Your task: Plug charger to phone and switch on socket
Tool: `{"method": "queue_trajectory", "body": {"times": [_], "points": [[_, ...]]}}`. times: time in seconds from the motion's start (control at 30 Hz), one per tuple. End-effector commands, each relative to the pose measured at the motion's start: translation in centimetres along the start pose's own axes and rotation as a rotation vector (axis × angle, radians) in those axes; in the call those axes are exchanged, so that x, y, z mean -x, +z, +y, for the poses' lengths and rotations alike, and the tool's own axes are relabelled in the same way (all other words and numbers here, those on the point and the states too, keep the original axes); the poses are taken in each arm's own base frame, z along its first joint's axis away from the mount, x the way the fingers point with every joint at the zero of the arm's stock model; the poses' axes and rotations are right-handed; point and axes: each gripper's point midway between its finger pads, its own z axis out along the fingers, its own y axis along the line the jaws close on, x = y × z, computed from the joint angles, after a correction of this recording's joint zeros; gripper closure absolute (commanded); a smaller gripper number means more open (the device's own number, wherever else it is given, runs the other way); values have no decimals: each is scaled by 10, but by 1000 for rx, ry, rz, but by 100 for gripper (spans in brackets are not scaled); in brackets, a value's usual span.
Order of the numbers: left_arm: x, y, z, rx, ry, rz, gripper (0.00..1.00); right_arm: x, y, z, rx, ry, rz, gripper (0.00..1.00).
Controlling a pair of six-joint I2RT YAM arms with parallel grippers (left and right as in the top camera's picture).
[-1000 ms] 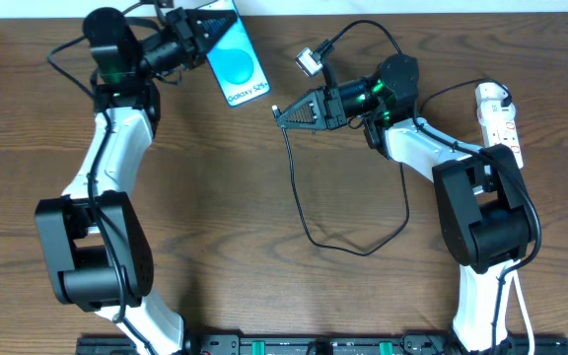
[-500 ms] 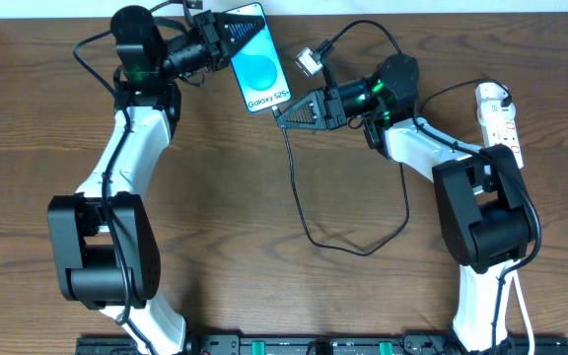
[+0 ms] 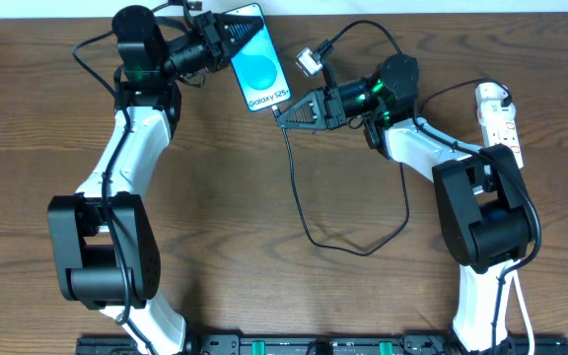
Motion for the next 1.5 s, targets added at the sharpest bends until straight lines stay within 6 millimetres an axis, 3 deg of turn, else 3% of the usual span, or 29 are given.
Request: {"method": "queue_trajectory", "body": {"times": [0.0, 1.47], "points": [[8, -2, -8, 10, 38, -39, 93, 2, 5, 5, 4, -9, -2, 99], [1, 0, -10, -2, -16, -5, 93, 3, 5, 4, 2, -9, -10, 99]]}}
